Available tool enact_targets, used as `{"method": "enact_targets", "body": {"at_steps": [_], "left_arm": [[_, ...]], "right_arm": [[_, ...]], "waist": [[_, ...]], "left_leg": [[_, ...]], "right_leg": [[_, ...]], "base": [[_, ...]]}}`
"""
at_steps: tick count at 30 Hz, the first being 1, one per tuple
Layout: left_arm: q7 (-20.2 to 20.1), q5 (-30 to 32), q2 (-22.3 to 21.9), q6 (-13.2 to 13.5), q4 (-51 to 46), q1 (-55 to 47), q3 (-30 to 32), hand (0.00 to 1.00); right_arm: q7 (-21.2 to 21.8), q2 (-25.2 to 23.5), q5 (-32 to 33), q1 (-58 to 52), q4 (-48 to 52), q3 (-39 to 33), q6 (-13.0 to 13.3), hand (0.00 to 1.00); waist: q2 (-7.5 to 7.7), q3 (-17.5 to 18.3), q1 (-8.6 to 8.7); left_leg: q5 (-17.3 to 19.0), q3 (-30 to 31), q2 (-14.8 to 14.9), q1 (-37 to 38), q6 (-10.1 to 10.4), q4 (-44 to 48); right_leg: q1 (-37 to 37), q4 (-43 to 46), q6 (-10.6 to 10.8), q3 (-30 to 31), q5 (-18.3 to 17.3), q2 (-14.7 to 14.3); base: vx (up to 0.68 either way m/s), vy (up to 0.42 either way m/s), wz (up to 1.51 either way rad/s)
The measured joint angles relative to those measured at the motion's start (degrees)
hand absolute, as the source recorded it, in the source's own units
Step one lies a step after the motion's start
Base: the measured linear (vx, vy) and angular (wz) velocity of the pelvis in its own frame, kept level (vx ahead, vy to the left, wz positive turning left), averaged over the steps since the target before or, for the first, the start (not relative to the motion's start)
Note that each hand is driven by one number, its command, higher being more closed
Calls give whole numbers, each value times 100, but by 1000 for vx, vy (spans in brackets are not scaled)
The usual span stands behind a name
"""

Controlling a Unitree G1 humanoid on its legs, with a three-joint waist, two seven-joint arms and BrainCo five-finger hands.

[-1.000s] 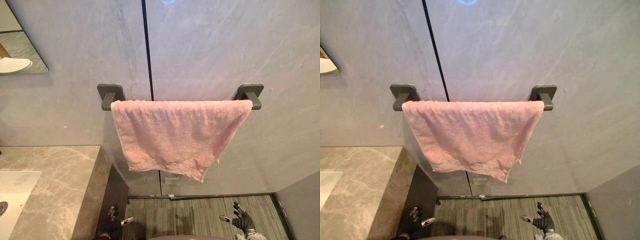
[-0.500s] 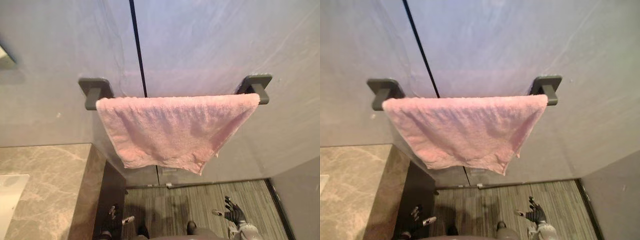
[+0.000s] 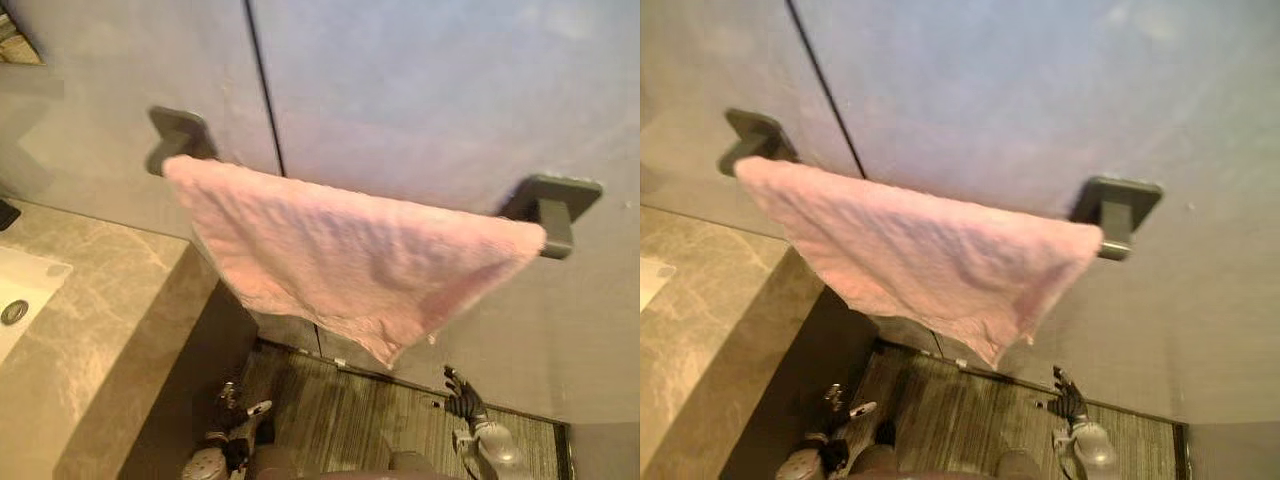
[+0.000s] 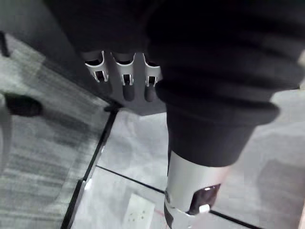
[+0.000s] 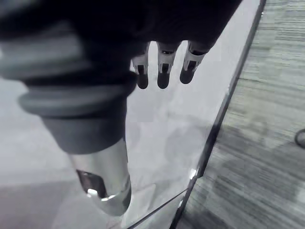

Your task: Organize washtable

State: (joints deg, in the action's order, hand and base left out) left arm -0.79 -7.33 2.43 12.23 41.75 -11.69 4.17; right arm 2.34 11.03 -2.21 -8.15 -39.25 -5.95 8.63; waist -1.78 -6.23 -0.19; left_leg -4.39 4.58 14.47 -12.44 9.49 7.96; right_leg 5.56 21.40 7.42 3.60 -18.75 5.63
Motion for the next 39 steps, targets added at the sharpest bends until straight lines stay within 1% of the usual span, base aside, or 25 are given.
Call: {"method": "enact_targets", "body": {"at_steps": [1,2,3,4,5,6,7,8,9,10,12,13,14,16,22,26,28,30,31,33,34,36,37,38,39], "left_arm": [[0,-69,-64,-10,70,36,-179,0],[1,-110,-61,-9,66,48,-232,0],[0,-109,-73,-35,73,30,-236,0],[-2,-109,-69,-48,59,32,-237,0],[-13,-109,-45,-47,35,51,-237,0],[-20,-109,-45,-46,19,54,-237,0],[-27,-108,-46,-46,-44,57,-238,0],[-32,-108,-46,-45,-77,67,-238,0],[-33,-107,-45,-44,-79,89,-238,0],[-31,-105,-23,-47,-88,170,-237,0],[-30,-105,48,-42,-244,164,-246,0],[-29,-100,133,-50,-300,180,-249,0],[-23,-98,206,-49,-311,190,-250,0],[-9,-94,303,-64,-294,172,-252,0],[-6,-35,346,-73,-49,31,-251,0],[-24,87,337,-77,134,-6,-254,0],[-25,88,337,-76,135,-76,-251,0],[-26,87,337,-75,133,-75,-254,0],[-25,87,344,-74,132,-63,-253,0],[-26,87,341,-70,129,-52,-252,0],[-25,86,346,-69,122,-49,-246,0],[-17,74,347,-57,29,-36,-244,0],[2,71,344,-58,-32,-16,-242,0],[31,65,339,-65,-124,-12,-230,0],[58,62,320,-68,-172,-9,-234,0]], "right_arm": [[-82,30,0,-7,-39,-15,-2,0],[-105,32,0,-9,-54,-15,-3,0],[-122,17,0,61,-49,-21,-3,0],[-125,10,4,108,-10,-43,-3,0],[-143,5,63,121,40,-74,0,0],[-142,11,64,118,40,-75,-2,0],[-143,9,67,102,40,-78,-4,0],[-143,6,86,88,39,-96,-9,0],[-143,6,115,48,33,-106,-17,0],[-145,-38,124,-5,28,-142,-26,0],[-114,-140,162,-24,25,-147,-33,0],[-110,-230,168,-17,25,-214,-32,0],[-124,-309,176,24,28,-326,-26,0],[-145,-335,177,51,-2,-374,-29,0],[-222,-455,189,64,-262,-319,-33,0],[-218,-519,180,63,-374,-226,-36,0],[-220,-519,177,74,-433,-225,-38,0],[-220,-520,176,85,-435,-221,-37,0],[-219,-524,176,60,-435,-220,-37,0],[-220,-524,188,27,-436,-221,-37,0],[-221,-530,200,30,-436,-219,-35,0],[-246,-536,273,44,-436,-200,-34,0],[-283,-551,328,92,-435,-202,-34,0],[-342,-596,399,157,-411,-203,-34,0],[-359,-619,415,204,-342,-201,-34,0]], "waist": [[-47,-24,53],[7,-45,42],[8,-47,28],[45,-61,16],[118,-98,61],[120,-97,89],[106,-95,120],[55,-85,139],[26,-67,157],[-69,-21,225],[-36,-4,262],[19,30,258],[29,40,255],[-7,33,263],[3,82,238],[15,78,241],[27,72,241],[44,73,244],[68,73,246],[82,77,227],[91,75,216],[143,52,218],[218,11,128],[310,-35,0],[334,-31,-59]], "left_leg": [[-629,-81,39,-124,-87,-219],[-1075,-264,76,-67,-69,-549],[-960,-578,38,-89,34,-407],[-557,-812,-84,-121,55,40],[105,-986,-307,-148,-142,840],[342,-1049,-373,-137,-153,1129],[716,-1182,-463,-31,-183,1518],[1068,-1331,-505,146,-200,1772],[1203,-1409,-557,289,-221,1759],[1236,-1620,-554,498,-249,1337],[1028,-1740,-653,814,-304,398],[643,-1733,-777,1028,-380,-382],[291,-1682,-860,1148,-409,-910],[47,-1556,-899,1269,-471,-1350],[-24,-1506,-983,1408,-554,-1390],[-23,-1470,-993,1393,-557,-1390],[7,-1423,-1023,1322,-557,-1389],[-3,-1320,-1065,1219,-569,-1388],[-78,-1158,-1119,1111,-634,-1388],[-155,-954,-1164,1007,-665,-1388],[-221,-778,-1187,888,-671,-1385],[-428,-485,-1251,704,-696,-1342],[-595,-482,-1289,591,-730,-1339],[-797,-614,-1319,506,-769,-1337],[-940,-687,-1336,422,-819,-1336]], "right_leg": [[-13,-48,-144,-334,85,-124],[-18,-157,-296,-473,176,-134],[-3,-325,-528,-676,312,-149],[25,-358,-632,-764,384,-104],[33,-355,-671,-893,434,16],[14,-375,-675,-979,465,48],[-55,-449,-678,-1067,520,66],[-155,-540,-654,-1165,592,49],[-192,-583,-650,-1235,621,41],[-264,-628,-606,-1458,658,33],[-346,-873,-561,-1679,834,27],[-384,-1128,-530,-1808,990,45],[-404,-1308,-517,-1909,1119,48],[-452,-1437,-498,-2027,1204,21],[-642,-1581,-435,-2039,1307,35],[-661,-1663,-411,-1995,1342,15],[-631,-1614,-400,-2003,1333,45],[-518,-1436,-354,-1989,1235,58],[-432,-1315,-348,-1879,1143,48],[-440,-1323,-358,-1995,1129,56],[-438,-1334,-409,-2127,1181,56],[-433,-1311,-481,-2252,1157,63],[-428,-1286,-504,-2326,1138,76],[-409,-1219,-550,-2428,1093,97],[-371,-1184,-600,-2476,1064,107]], "base": [[-233,-343,118],[-217,-296,91],[-141,-174,40],[-144,-189,48],[-111,-127,43],[-99,-78,47],[-66,-17,41],[-47,21,47],[-47,65,73],[-81,73,86],[-102,74,73],[-117,80,55],[-127,68,53],[-125,42,36],[-149,43,7],[-87,32,-1],[-36,31,7],[18,7,26],[36,-5,43],[65,-8,62],[92,-17,100],[80,-11,121],[23,-5,109],[-21,-16,94],[-147,-21,105]]}}
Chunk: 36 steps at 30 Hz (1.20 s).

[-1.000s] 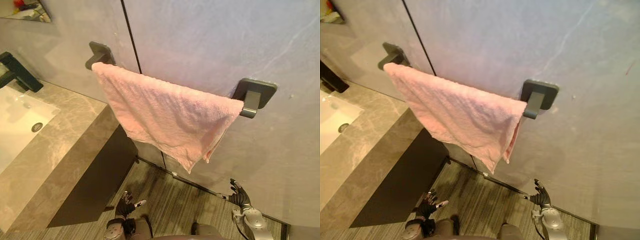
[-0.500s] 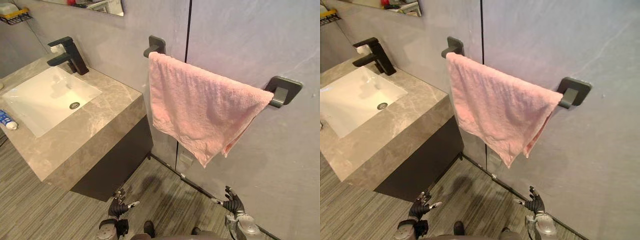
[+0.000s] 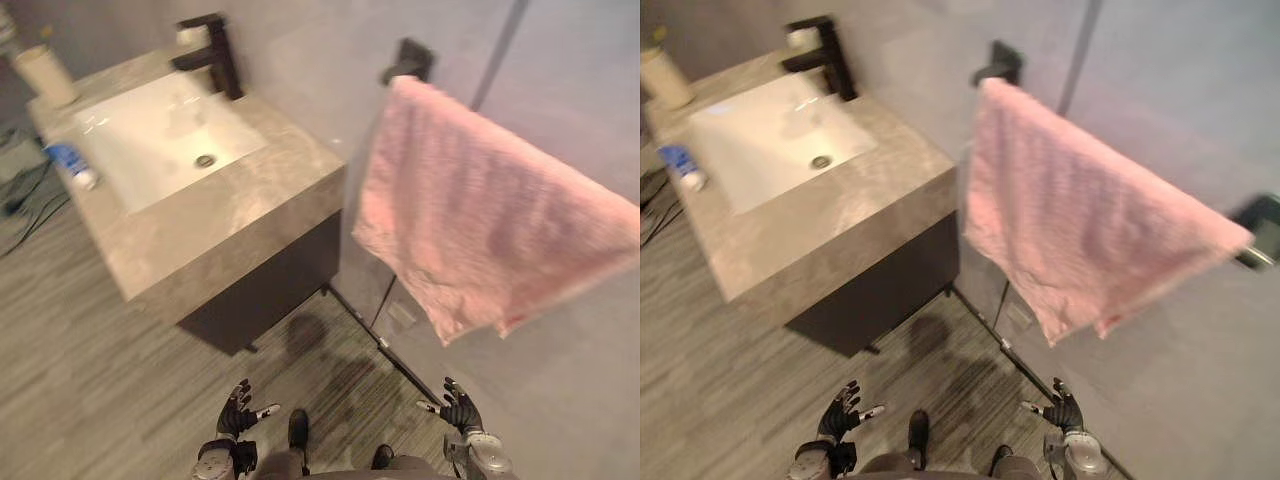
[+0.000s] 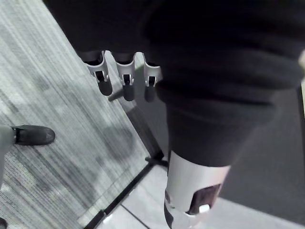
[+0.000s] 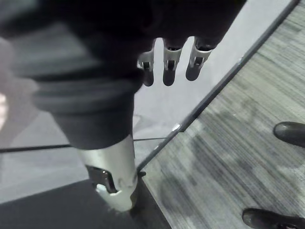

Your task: Organize washtable

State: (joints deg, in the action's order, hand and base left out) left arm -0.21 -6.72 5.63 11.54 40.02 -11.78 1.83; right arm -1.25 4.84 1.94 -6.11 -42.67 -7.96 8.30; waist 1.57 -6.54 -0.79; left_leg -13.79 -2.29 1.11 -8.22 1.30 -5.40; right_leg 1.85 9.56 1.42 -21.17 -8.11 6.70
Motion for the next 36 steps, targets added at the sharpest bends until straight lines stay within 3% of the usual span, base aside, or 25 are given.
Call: {"method": "enact_targets", "body": {"at_steps": [1,2,3,4,5,6,7,8,9,10,12,17,20,22,24,25,26,27,30,32,34,35,36], "left_arm": [[32,-32,-78,9,-206,26,-13,0],[37,-48,-104,15,-280,55,16,0],[33,-48,-148,-26,-287,55,15,0],[19,-48,-202,-39,-287,78,1,0],[19,-48,-228,-34,-287,88,-4,0],[22,-50,-302,-30,-278,195,-15,0],[22,-52,-286,-27,-268,298,-37,0],[31,-94,-245,19,-257,570,-249,0],[30,-119,-133,34,-206,825,-409,0],[24,-118,-9,31,-38,1142,-473,0],[31,-115,-14,13,35,1215,-464,0],[32,-91,87,19,36,718,-465,0],[29,-29,179,12,116,516,-464,0],[28,-29,191,7,117,327,-384,0],[27,-29,170,4,124,156,-343,0],[25,-31,163,3,183,117,-327,0],[23,-30,155,0,249,119,-290,0],[32,-32,131,0,286,82,-203,0],[48,-42,122,10,284,54,-122,0],[51,-66,31,15,282,88,-116,0],[62,-174,-43,13,285,59,-114,0],[66,-174,-79,13,289,23,-107,0],[68,-175,-96,15,285,18,-94,0]], "right_arm": [[-8,-9,29,65,359,10,22,0],[-4,-56,30,103,443,15,39,0],[-4,-111,30,228,591,25,50,0],[-12,-126,30,161,760,43,61,0],[-10,-117,30,116,808,61,61,0],[-12,-30,29,30,866,84,66,0],[-20,-6,30,79,821,93,58,0],[-19,31,29,61,676,73,19,0],[-23,34,42,16,570,43,29,0],[-29,-26,79,66,423,-78,32,0],[-122,-24,95,249,140,-185,-10,0],[-102,-71,76,222,45,-9,7,0],[-62,-82,73,135,-156,0,0,0],[31,-87,74,-59,-207,-3,-6,0],[37,-89,77,-208,-206,-41,-7,0],[36,-162,83,-343,-208,-54,-3,0],[35,-150,84,-389,-208,-49,-1,0],[34,-76,92,-398,-215,-51,-5,0],[39,-143,168,-486,-254,-56,5,0],[33,-115,221,-473,-317,-62,5,0],[28,-70,268,-470,-383,-75,5,0],[28,-18,271,-464,-387,-75,5,0],[28,21,270,-439,-386,-75,5,0]], "waist": [[25,-19,11],[50,-37,-26],[91,-69,-15],[203,-103,31],[151,-72,41],[-59,-31,184],[-163,-31,262],[-256,-32,397],[-207,7,557],[-218,-116,647],[-207,-239,605],[-204,-273,615],[-175,-314,615],[-85,-372,608],[-42,-369,622],[16,-315,582],[16,-312,510],[-100,-250,461],[-50,-177,466],[-71,-189,460],[-103,-212,451],[-192,-251,440],[-198,-241,395]], "left_leg": [[-258,-45,-48,-227,8,-13],[-118,-220,-44,-278,14,102],[829,-1003,117,-442,-247,1139],[1681,-1635,344,-423,-305,2473],[1862,-1784,470,-360,-246,2852],[2146,-1917,757,-404,18,3175],[2123,-1989,703,-481,-8,3114],[1913,-1783,517,-488,-176,2522],[1672,-1389,300,-309,-68,1603],[1852,-1643,299,-128,-67,1276],[1528,-1758,212,121,-100,891],[1291,-1625,-65,493,-191,527],[1244,-1258,-137,487,-275,435],[1245,-959,-245,462,-274,433],[1230,-614,-350,464,-247,241],[1197,-539,-451,488,-287,162],[1205,-498,-428,378,-314,500],[1177,-304,-399,264,-358,581],[1191,40,-524,70,-357,557],[1509,-431,-432,-158,-207,894],[1717,-1301,-190,-145,-220,1279],[1743,-1731,-102,-30,-261,1388],[1738,-1833,-114,32,-262,1376]], "right_leg": [[133,-27,-114,-137,55,106],[133,-75,-114,-190,58,143],[120,-91,-97,-309,62,198],[135,94,-98,-489,62,368],[122,183,-98,-592,62,393],[160,398,-93,-875,55,364],[253,558,-96,-895,48,352],[623,658,-87,-629,-85,290],[666,36,-125,-401,50,30],[521,-362,-121,-600,589,-15],[560,-134,-170,-538,660,68],[389,69,62,-327,595,256],[385,196,154,967,507,92],[347,439,274,1558,41,17],[355,537,255,1638,-253,-53],[444,520,243,1567,-314,46],[437,546,255,1439,-319,90],[410,626,307,1294,-349,1],[276,417,315,1010,-352,15],[13,106,329,846,-341,51],[-431,-81,343,681,-164,58],[-694,-125,389,579,-139,130],[-778,-142,410,545,-153,168]], "base": [[-148,-2,84],[-148,-25,76],[-79,-15,33],[-68,-24,28],[-60,67,51],[-69,86,64],[-150,130,118],[-187,60,134],[-213,33,179],[-114,-8,127],[-93,118,35],[-147,108,8],[-120,66,58],[-99,27,83],[-69,-41,96],[24,6,95],[97,1,85],[58,-26,72],[42,-4,106],[83,55,122],[136,76,130],[151,90,115],[161,113,73]]}}
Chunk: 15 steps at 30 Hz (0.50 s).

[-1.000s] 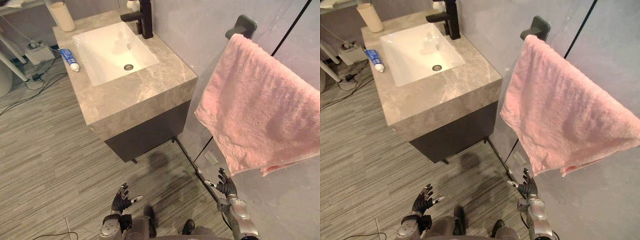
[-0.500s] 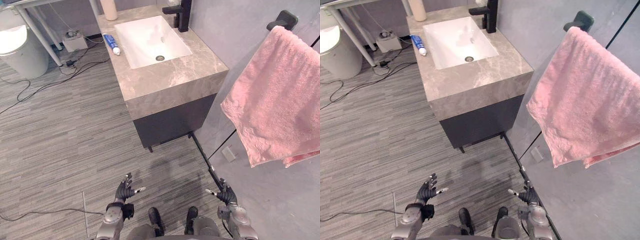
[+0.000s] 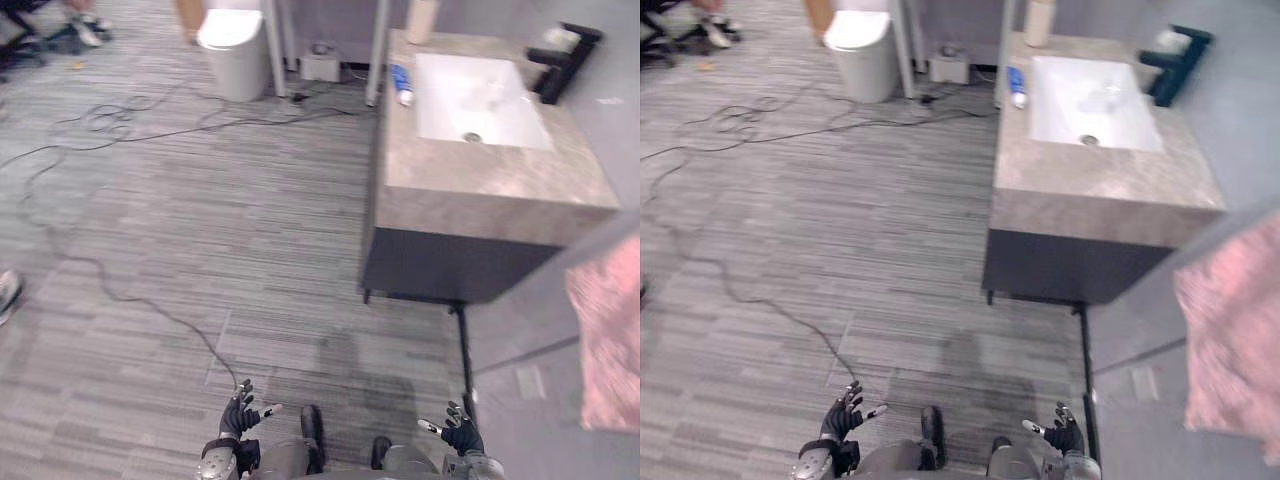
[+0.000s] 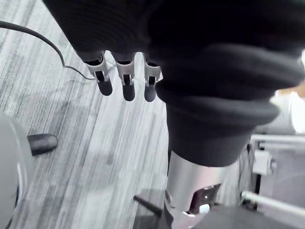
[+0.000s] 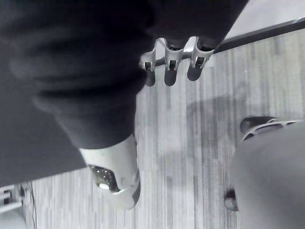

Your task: Organize washtable

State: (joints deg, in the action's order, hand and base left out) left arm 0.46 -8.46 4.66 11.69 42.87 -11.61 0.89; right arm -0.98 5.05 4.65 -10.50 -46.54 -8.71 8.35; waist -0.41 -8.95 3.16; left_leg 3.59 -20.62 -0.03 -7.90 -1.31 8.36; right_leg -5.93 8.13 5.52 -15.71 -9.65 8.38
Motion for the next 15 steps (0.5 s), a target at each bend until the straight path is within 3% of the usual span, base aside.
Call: {"method": "enact_targets", "body": {"at_steps": [1,3,4,5,6,7,8,10,11,13,15], "left_arm": [[1,0,-9,6,-13,-15,38,0],[12,1,-2,9,-39,25,174,0],[54,-1,41,12,-66,83,219,0],[96,-5,43,13,-79,132,287,0],[99,-21,24,9,-71,92,326,0],[111,-60,-19,3,-65,-29,323,0],[113,-62,-27,-8,-28,-133,327,0],[111,-65,-25,9,-19,-127,371,0],[115,-64,-13,7,-15,-87,402,0],[107,-63,-30,-1,-9,52,396,0],[107,-61,-40,0,-14,102,367,0]], "right_arm": [[3,64,0,96,21,3,11,0],[0,107,-6,390,16,1,20,0],[-5,87,-18,575,1,3,21,0],[-8,97,-37,708,-49,20,16,0],[-16,93,-65,753,-58,22,16,0],[-26,117,-78,789,-64,18,16,0],[-31,148,-78,790,-95,26,17,0],[-24,105,-81,721,-165,29,11,0],[-2,71,-91,676,-168,50,11,0],[-1,65,-110,627,-191,17,-4,0],[2,70,-133,518,-211,18,-9,0]], "waist": [[-29,20,-157],[-97,-14,-243],[-77,-99,-244],[-33,-213,-294],[-77,-212,-361],[-225,-200,-428],[-303,-203,-387],[-104,-110,-416],[38,-71,-397],[66,-72,-373],[60,-63,-374]], "left_leg": [[-67,-20,-77,21,20,-40],[-230,0,-167,-55,-179,7],[-177,-42,-80,-533,-93,842],[209,-124,229,-1177,242,1759],[273,-124,380,-1290,237,1748],[247,-154,748,-1341,276,1580],[73,-265,998,-1321,147,1566],[306,-340,752,-1256,-209,1673],[463,-386,573,-1296,-280,1716],[850,-351,509,-1389,-358,2086],[1192,-368,427,-1102,-365,2145]], "right_leg": [[-46,-35,47,0,-32,69],[-48,-181,51,-28,-70,97],[-148,-413,2,-133,-51,157],[-233,-506,-36,-299,32,165],[-249,-518,-20,-280,25,140],[-311,-577,51,-216,-47,4],[-513,-601,160,-211,-180,-47],[-599,-604,270,-209,-280,251],[-603,-617,295,-214,-259,396],[-486,-155,335,-92,-285,537],[-81,1149,313,256,-310,771]], "base": [[155,94,43],[153,51,48],[70,13,59],[40,26,44],[29,56,-3],[103,136,-15],[146,178,-5],[254,207,3],[302,159,4],[332,181,14],[400,288,1]]}}
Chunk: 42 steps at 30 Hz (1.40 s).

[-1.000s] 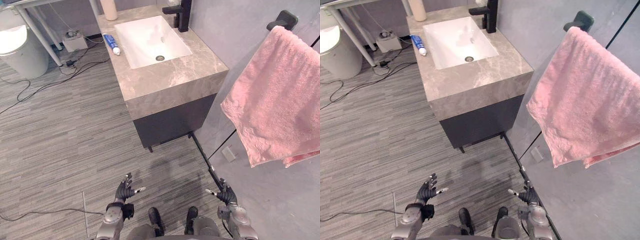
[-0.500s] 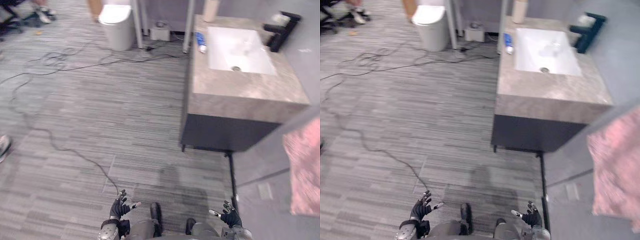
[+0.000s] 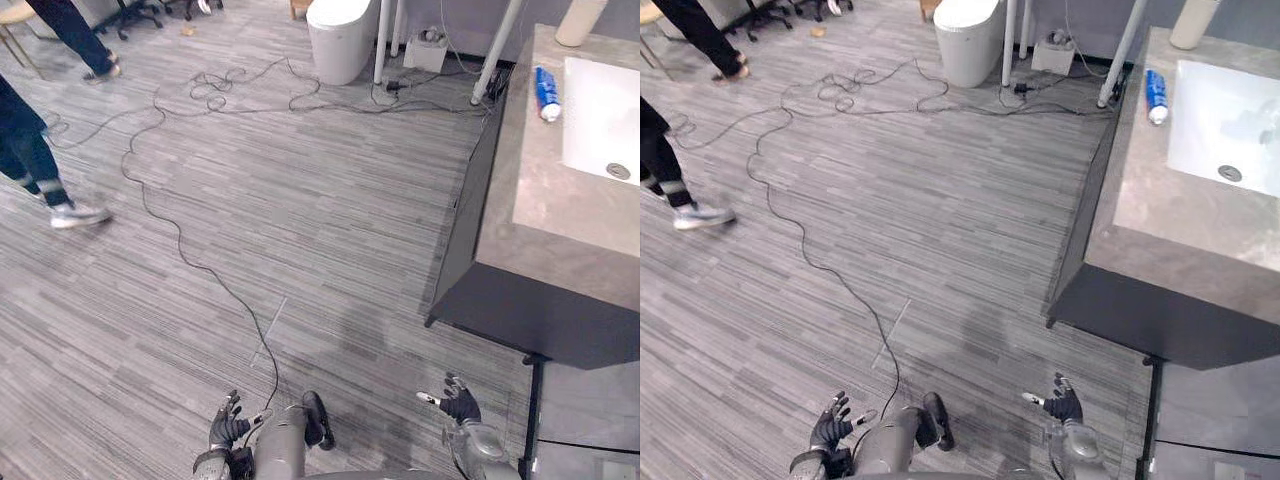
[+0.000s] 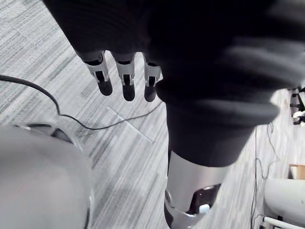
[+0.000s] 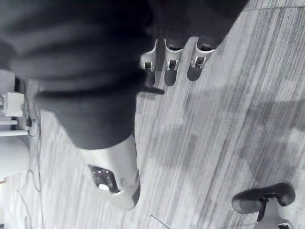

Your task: Organize washtable

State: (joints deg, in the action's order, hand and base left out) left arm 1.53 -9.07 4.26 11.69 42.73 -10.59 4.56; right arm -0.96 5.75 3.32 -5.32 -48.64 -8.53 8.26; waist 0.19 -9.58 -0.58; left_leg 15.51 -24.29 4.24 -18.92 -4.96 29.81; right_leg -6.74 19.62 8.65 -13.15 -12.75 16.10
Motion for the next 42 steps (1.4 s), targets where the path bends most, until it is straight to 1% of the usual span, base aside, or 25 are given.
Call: {"method": "enact_targets", "body": {"at_steps": [2,3,7,9,12,13,14,15,17,18,19,20,22,24,26,28,31,32,33,34,35,36,38,39,42], "left_arm": [[1,1,68,-2,-2,42,-55,0],[15,0,96,-4,-5,38,-64,0],[4,0,246,-6,-7,42,-288,0],[-2,1,280,-4,-16,139,-286,0],[-8,23,347,8,-59,275,-338,0],[-5,23,375,5,-48,271,-389,0],[-31,76,341,-16,3,227,-434,0],[-29,80,291,-18,3,224,-403,0],[-27,78,187,-20,-21,192,-222,0],[-18,77,121,-20,-25,176,-135,0],[-14,75,17,-18,-48,111,30,0],[-12,74,3,-13,-74,80,75,0],[-25,73,-30,-12,-124,70,57,0],[-28,72,-147,-10,-124,42,71,0],[-31,73,-194,-16,-111,37,66,0],[-30,73,-215,-16,-105,43,63,0],[-25,75,-241,-11,-105,29,53,0],[-26,75,-278,-18,-80,-29,41,0],[-19,74,-247,-17,-83,-58,21,0],[-30,75,-147,-17,-104,-105,-27,0],[-31,80,-96,-20,-129,-117,-30,0],[-32,80,-74,-24,-168,-122,-32,0],[-28,81,-69,-35,-293,-181,-125,0],[-29,81,-60,-37,-346,-189,-203,0],[-31,80,8,-44,-433,-75,-437,0]], "right_arm": [[14,-42,-1,-14,1,51,-1,0],[14,-83,-2,-24,-3,76,-1,0],[67,-84,42,-65,100,265,15,0],[104,-77,56,-66,146,274,29,0],[107,-90,54,-187,238,266,27,0],[113,-96,53,-241,232,274,26,0],[110,-70,55,-378,218,242,4,0],[119,-60,57,-386,222,186,-4,0],[111,-34,63,-392,398,33,-4,0],[111,-32,64,-396,458,37,-6,0],[102,-62,86,-400,592,68,-3,0],[88,-138,129,-406,713,66,-2,0],[82,-263,186,-405,897,63,41,0],[79,-230,187,-363,827,4,43,0],[48,-188,185,-370,661,-93,18,0],[-26,-145,183,-417,519,-304,10,0],[-33,11,176,-529,395,-381,3,0],[-30,52,168,-538,366,-347,-11,0],[-24,15,167,-537,381,-298,-12,0],[4,-106,145,-661,469,-147,-10,0],[5,-253,110,-769,582,-57,-10,0],[9,-326,102,-790,668,-15,-11,0],[18,-504,63,-775,1002,69,2,0],[26,-524,60,-759,1051,70,6,0],[36,-514,57,-703,1126,220,8,0]], "waist": [[90,-11,59],[98,-30,129],[-171,-226,351],[-113,-234,452],[101,-253,579],[192,-230,582],[225,-204,628],[176,-197,622],[-54,-240,623],[-96,-263,616],[-153,-277,603],[-145,-287,579],[-42,-292,448],[22,-281,397],[66,-310,353],[53,-321,351],[-81,-240,303],[-136,-152,282],[-38,-97,291],[117,-2,285],[358,127,283],[409,127,270],[397,101,267],[367,82,269],[253,57,298]], "left_leg": [[191,-48,-271,571,-32,-316],[245,-51,-394,984,-20,-604],[206,-81,-461,2397,-38,-1494],[229,-39,-463,2635,85,-1602],[378,400,-648,3251,400,-2118],[420,484,-719,3380,473,-2160],[491,702,-689,3636,602,-2096],[483,717,-577,3655,685,-1981],[110,648,-118,3149,1269,-402],[-187,658,36,2945,1307,274],[-439,652,411,2563,1266,1560],[-332,565,646,2350,1128,2224],[-154,304,835,1995,831,2708],[-7,190,869,1302,643,2202],[-1,304,809,840,638,1397],[-92,978,546,547,785,182],[-462,2399,293,469,1334,-1768],[-990,2548,278,489,1322,-1676],[-1096,2488,198,490,1178,-1550],[-1061,2163,128,516,1113,-1324],[-882,1840,84,630,848,-1181],[-804,1648,81,749,799,-1167],[-544,930,112,1361,503,-1226],[-451,786,112,1553,462,-1275],[-230,69,123,2333,462,-1675]], "right_leg": [[863,2239,-264,648,134,217],[1308,3044,-250,813,45,105],[2251,2883,-607,116,-590,-664],[2640,1998,-717,-243,-507,-910],[2975,-436,-961,-548,847,-1242],[3004,-546,-1159,-543,1119,-1232],[3035,-175,-1682,-363,1928,-1228],[3036,6,-1660,-423,1794,-1249],[2756,104,-1667,-399,1365,-1502],[2580,38,-1655,-323,1281,-1571],[2153,-178,-1702,-117,1168,-1800],[1835,-309,-1724,54,1067,-1934],[1314,-472,-1773,631,826,-2066],[906,-677,-1688,1434,691,-2047],[741,-697,-1547,2000,553,-1971],[574,-661,-1392,2486,350,-1854],[484,-571,-1094,3281,-38,-1845],[498,-314,-922,3604,-305,-1878],[505,-253,-867,3639,-372,-1800],[529,-109,-778,3640,-445,-1588],[670,203,-756,3636,-429,-1495],[749,446,-708,3636,-406,-1469],[1449,1882,155,3065,-41,-1346],[1633,2244,150,2786,-58,-1260],[2333,2922,-318,1106,-331,-899]], "base": [[405,229,1],[408,178,-5],[463,137,0],[421,41,32],[553,-4,66],[618,-104,62],[623,-130,45],[741,-178,32],[601,-173,-20],[612,-123,-63],[576,-50,-84],[550,-39,-110],[488,22,-135],[467,88,-166],[394,183,-160],[446,322,-143],[453,451,-140],[472,495,-148],[486,486,-137],[449,435,-126],[427,424,-134],[373,385,-144],[300,318,-154],[314,312,-139],[253,207,-105]]}}
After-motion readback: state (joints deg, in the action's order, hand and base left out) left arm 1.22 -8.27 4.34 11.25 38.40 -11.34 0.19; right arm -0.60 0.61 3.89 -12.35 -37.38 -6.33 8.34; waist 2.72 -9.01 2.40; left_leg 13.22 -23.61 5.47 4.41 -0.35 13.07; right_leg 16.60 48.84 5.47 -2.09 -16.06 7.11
